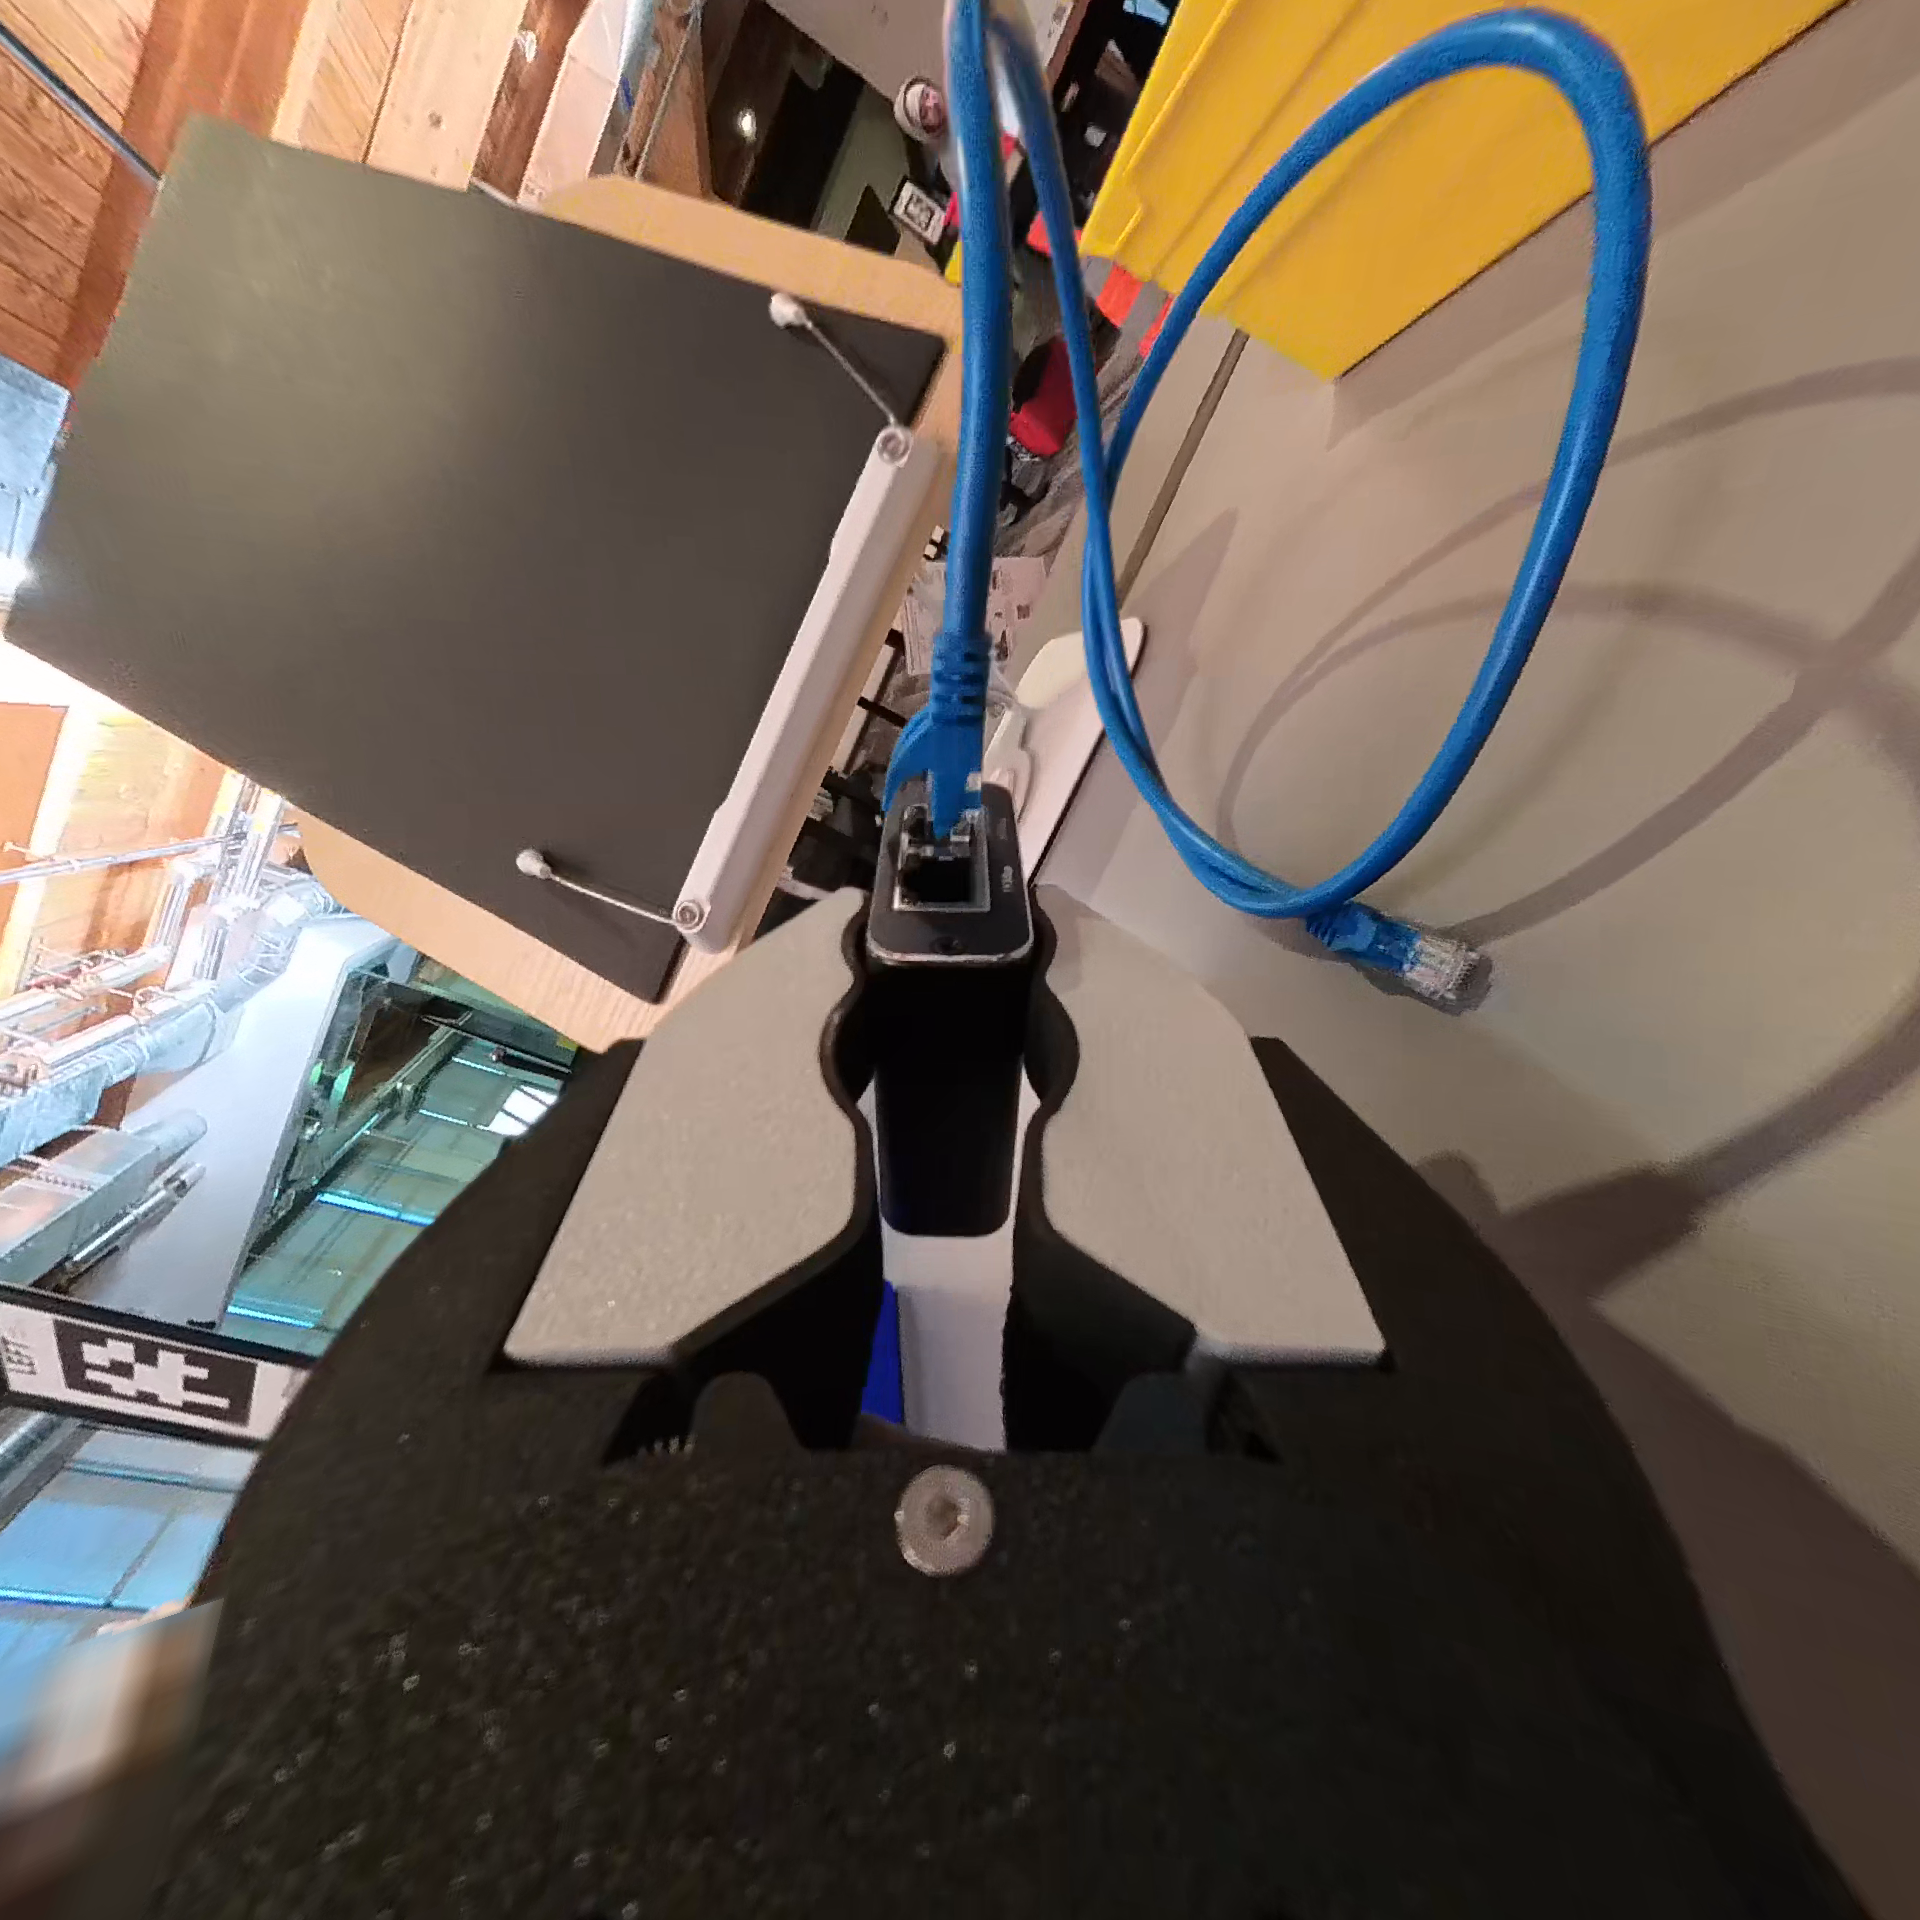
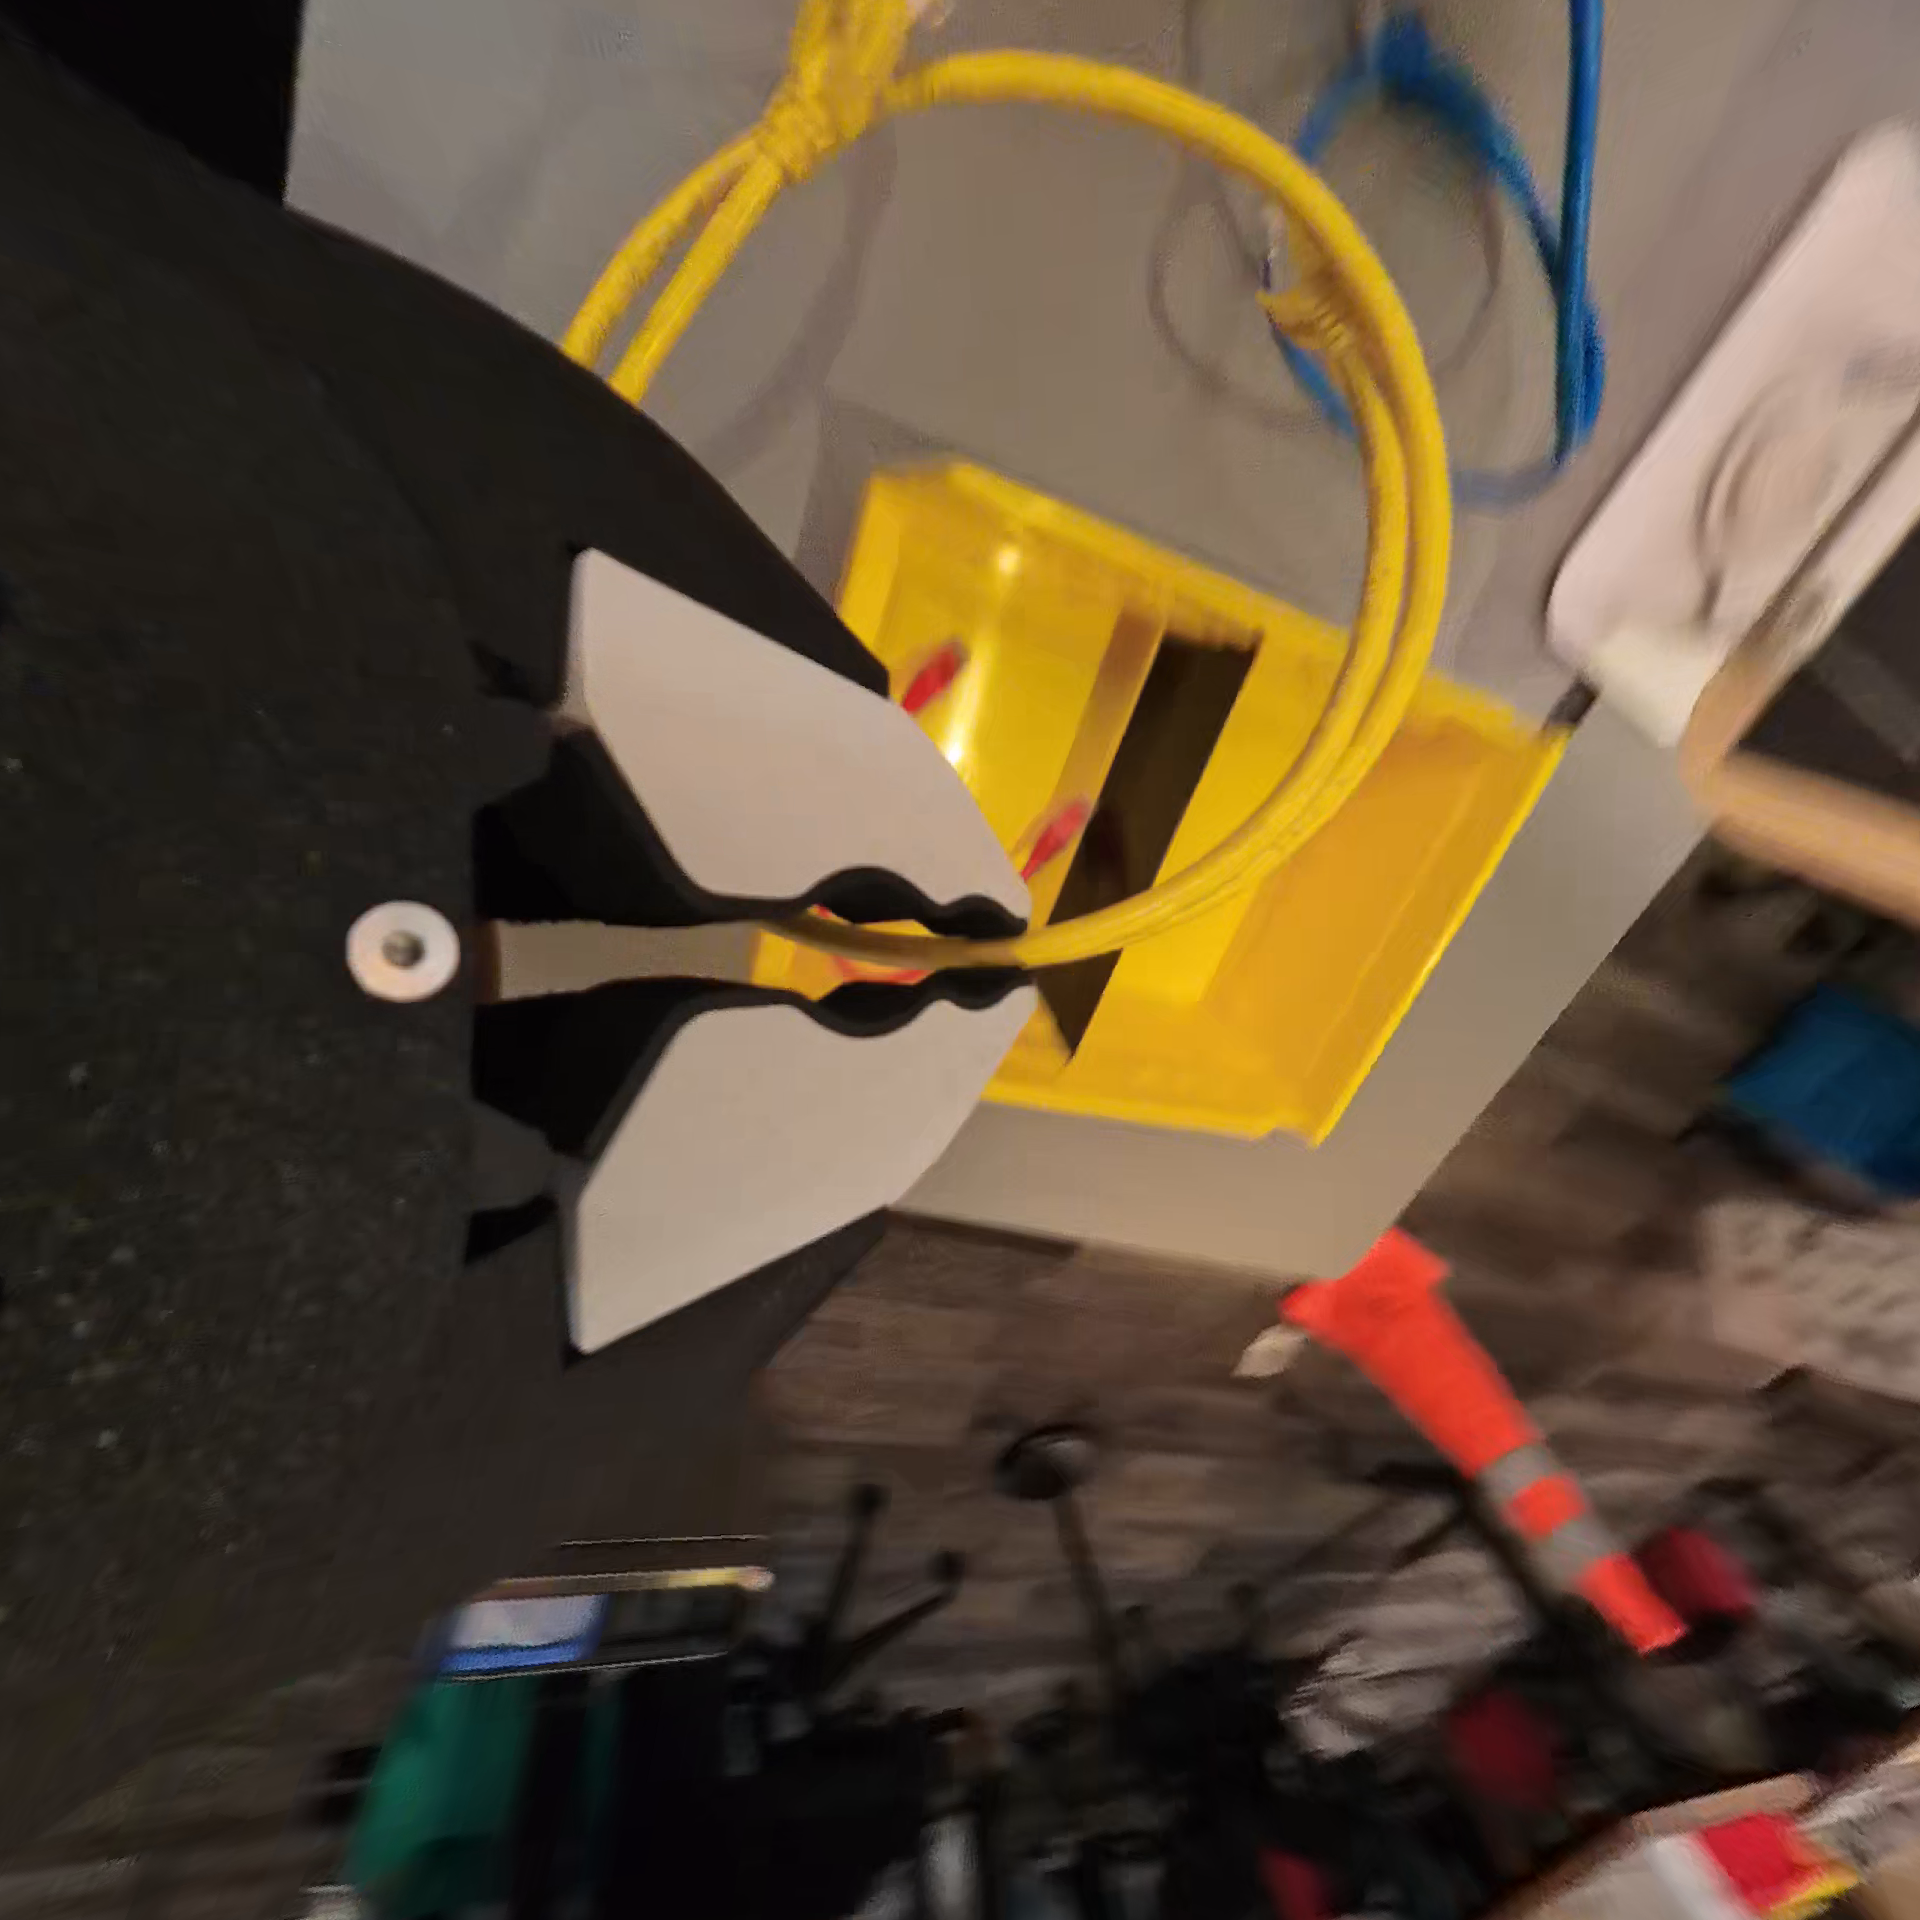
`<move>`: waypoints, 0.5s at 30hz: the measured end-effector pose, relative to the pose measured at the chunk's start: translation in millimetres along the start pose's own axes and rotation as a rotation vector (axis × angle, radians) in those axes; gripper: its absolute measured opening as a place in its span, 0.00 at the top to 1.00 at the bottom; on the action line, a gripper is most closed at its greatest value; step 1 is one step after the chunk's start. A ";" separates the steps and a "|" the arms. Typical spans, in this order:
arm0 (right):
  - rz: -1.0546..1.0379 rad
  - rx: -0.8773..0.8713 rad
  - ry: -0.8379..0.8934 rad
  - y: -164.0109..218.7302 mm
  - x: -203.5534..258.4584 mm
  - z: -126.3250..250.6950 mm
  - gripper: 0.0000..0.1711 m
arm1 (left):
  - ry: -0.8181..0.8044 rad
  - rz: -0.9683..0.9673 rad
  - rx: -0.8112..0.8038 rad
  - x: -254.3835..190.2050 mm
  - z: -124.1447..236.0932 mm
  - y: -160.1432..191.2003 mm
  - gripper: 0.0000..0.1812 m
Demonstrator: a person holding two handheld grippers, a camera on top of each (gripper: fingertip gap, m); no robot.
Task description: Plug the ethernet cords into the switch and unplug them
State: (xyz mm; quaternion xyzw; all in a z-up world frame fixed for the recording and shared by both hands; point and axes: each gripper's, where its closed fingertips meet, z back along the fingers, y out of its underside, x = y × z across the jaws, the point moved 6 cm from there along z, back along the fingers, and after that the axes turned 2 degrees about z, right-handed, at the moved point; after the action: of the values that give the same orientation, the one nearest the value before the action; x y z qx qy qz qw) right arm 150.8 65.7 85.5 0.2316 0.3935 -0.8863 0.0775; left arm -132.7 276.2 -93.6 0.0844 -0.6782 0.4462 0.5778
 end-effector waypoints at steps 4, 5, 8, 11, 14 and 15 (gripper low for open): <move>-0.173 0.258 0.028 28.3 -55.0 -50.0 0.97 | 0.007 -0.010 -0.016 -3.3 2.7 -4.9 0.87; -0.205 0.324 -0.011 36.0 -57.8 -67.0 0.97 | 0.006 -0.012 -0.018 -3.4 3.0 -5.4 0.87; -0.205 0.529 -0.140 60.6 -42.9 -117.4 0.97 | -0.005 -0.020 -0.025 -1.7 4.7 -6.2 0.86; -0.131 0.667 -0.206 77.8 -17.2 -158.9 0.97 | -0.021 -0.035 -0.052 0.6 7.5 -8.4 0.87; -0.098 0.736 -0.201 86.7 -6.6 -193.0 0.97 | -0.017 -0.049 -0.086 -1.5 10.1 -12.0 0.87; -0.085 0.753 -0.194 88.4 -5.7 -202.1 0.97 | -0.011 -0.056 -0.098 -3.0 10.9 -13.5 0.86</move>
State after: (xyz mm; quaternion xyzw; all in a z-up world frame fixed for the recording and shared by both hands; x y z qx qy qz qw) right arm 254.8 153.7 -88.1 0.1423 0.0410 -0.9889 -0.0129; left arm -131.0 259.4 -88.7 0.0775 -0.7000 0.3954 0.5896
